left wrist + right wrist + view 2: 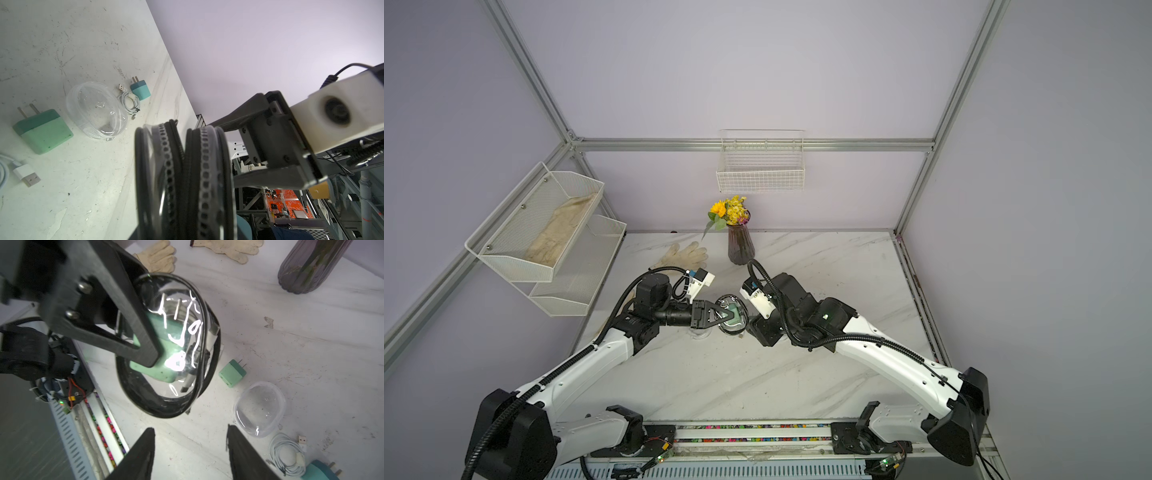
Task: Pack away charging kits
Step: Zip the zipper on the storage bag, then adjust the storage bag.
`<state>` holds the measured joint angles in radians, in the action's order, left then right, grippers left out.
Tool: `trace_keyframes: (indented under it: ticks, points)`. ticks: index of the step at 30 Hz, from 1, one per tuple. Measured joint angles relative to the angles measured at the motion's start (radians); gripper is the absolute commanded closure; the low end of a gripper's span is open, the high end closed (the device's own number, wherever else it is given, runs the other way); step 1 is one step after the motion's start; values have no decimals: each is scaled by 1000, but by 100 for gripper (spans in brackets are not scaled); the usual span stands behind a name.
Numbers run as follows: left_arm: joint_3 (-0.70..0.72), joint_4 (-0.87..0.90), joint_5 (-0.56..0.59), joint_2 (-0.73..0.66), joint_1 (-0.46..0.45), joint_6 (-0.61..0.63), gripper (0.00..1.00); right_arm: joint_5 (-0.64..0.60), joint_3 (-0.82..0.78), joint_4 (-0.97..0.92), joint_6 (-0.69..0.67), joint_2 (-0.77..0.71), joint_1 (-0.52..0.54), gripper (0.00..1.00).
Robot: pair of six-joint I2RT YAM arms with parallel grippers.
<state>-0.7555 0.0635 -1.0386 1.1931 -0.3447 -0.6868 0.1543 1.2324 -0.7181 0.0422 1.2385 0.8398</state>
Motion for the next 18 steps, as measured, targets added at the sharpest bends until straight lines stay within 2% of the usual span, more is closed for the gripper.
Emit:
trace_keyframes:
  ticks: [4, 8, 12, 18]
  points:
    - [0, 15, -31, 11, -12, 30, 100, 161, 36, 53, 24, -55, -116, 19]
    - [-2, 23, -72, 8, -46, 60, 98, 338, 24, 146, 65, -29, -206, 18]
    - [-2, 28, -99, -13, -76, 81, 97, 517, -53, 249, 123, 4, -225, 17]
    - [-2, 29, -119, -23, -101, 101, 97, 663, -145, 357, 184, 8, -227, 17]
